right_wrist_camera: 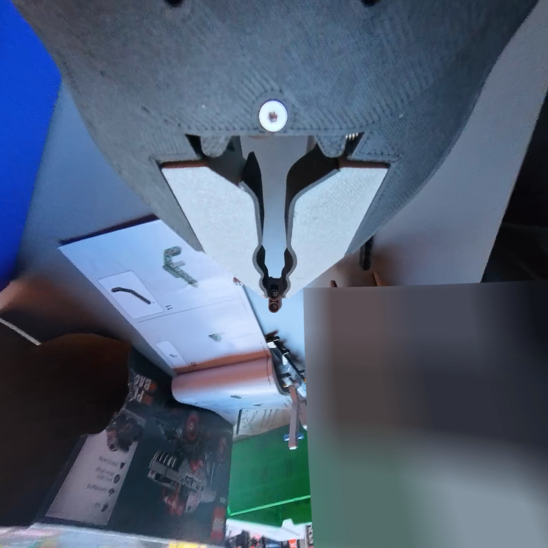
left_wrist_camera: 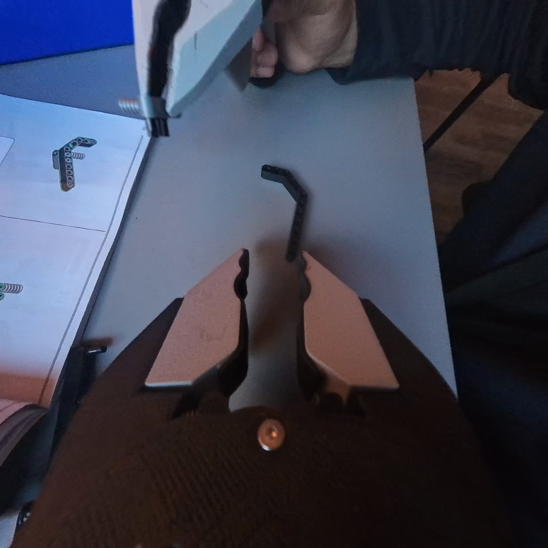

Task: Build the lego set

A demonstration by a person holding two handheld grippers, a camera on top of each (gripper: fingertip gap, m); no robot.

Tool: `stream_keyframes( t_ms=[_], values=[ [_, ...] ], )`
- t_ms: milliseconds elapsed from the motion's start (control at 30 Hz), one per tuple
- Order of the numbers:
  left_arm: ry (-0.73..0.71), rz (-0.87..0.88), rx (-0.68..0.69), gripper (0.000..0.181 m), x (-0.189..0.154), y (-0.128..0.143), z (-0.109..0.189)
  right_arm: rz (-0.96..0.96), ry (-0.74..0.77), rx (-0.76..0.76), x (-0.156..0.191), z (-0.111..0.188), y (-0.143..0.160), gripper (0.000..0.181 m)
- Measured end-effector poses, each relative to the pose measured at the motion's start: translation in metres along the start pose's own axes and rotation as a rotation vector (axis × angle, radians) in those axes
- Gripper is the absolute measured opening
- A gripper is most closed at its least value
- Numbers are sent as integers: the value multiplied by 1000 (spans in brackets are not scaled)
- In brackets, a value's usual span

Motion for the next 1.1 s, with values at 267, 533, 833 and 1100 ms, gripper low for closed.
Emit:
stream_keyframes(
  t_ms=[267,533,833,1100],
  values=[
    [14,20,20,29,2,0,-3,66,14,27,-2,-9,-3,5],
    [12,14,44,30,1,1,-5,33,17,4,-8,0,-6,5],
    [20,-8,47,33,-1,2,-6,67,21,25,-4,1,-7,5],
    [76,-17,57,27,-8,-2,-12,130,-188,103,21,0,-5,5]
  ],
)
Point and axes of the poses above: each gripper's, where its closed fingertips meet, z back along the fingers, y out of its underside, x = y × z across the jaws, the point moved 7 cm from there along z, back along the fingers, and after that the axes turned 3 degrees about z, right-handed, at the moved point
